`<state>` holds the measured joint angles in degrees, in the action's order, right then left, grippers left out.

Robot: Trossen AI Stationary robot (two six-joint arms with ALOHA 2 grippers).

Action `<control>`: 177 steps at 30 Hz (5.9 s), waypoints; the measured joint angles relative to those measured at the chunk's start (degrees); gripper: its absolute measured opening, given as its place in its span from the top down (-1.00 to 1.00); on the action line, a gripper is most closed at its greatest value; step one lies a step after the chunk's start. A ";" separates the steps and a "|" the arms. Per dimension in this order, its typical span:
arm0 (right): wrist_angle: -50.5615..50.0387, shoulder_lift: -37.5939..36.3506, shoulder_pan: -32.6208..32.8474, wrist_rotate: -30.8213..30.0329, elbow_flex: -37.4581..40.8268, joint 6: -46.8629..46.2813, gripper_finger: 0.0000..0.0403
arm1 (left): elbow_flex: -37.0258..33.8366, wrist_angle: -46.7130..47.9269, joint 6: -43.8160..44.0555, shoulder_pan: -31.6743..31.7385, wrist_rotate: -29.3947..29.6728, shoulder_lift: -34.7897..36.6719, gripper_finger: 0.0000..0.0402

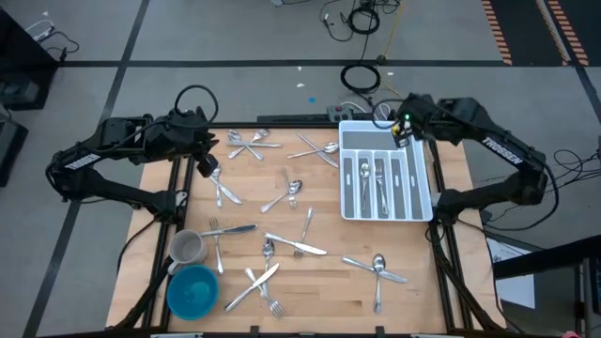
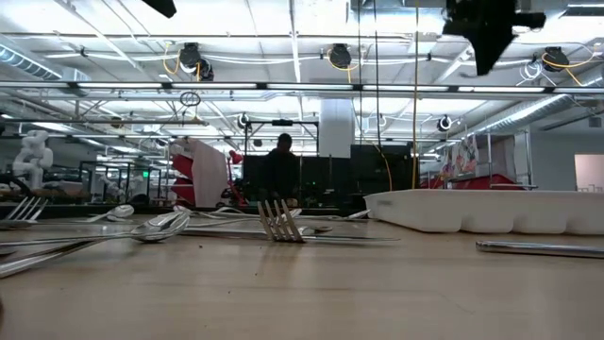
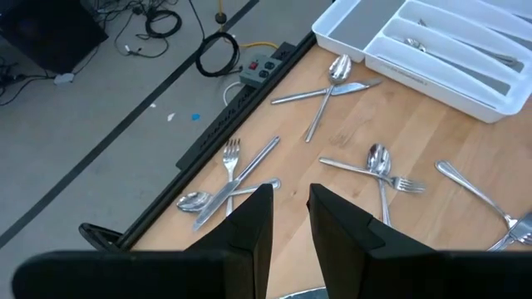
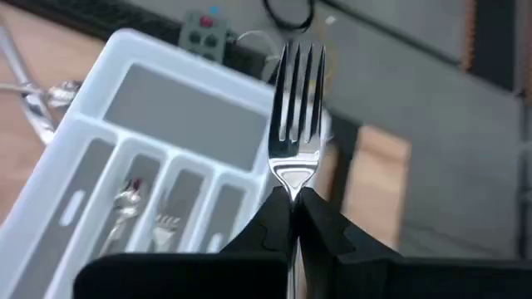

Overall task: Sort silverware
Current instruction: Put the fork into the silverware tray, then put the table knife into the silverware tray

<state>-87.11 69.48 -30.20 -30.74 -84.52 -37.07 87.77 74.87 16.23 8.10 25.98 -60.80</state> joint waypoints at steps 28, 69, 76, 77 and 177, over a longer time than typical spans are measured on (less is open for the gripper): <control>43.00 -7.57 5.60 12.90 45.30 -21.87 1.00 | 0.00 -0.94 -0.03 0.01 0.02 0.00 0.56; 58.12 3.62 10.45 14.44 53.66 -29.80 1.00 | 0.00 -0.94 -0.11 0.02 1.31 0.00 0.56; 58.20 4.30 10.45 14.60 53.64 -29.79 1.00 | 0.00 -0.94 -0.11 0.02 1.33 0.01 0.56; 58.18 4.30 10.45 14.60 53.64 -29.77 1.00 | 0.00 -0.94 -0.11 0.02 1.33 0.00 0.56; 50.97 60.77 -1.81 38.61 -49.19 55.96 0.55 | 0.00 -0.46 1.25 0.02 1.33 0.00 0.56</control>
<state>-36.14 130.26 -32.01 7.87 -133.71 18.89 87.77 74.41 17.48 8.12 27.31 -60.80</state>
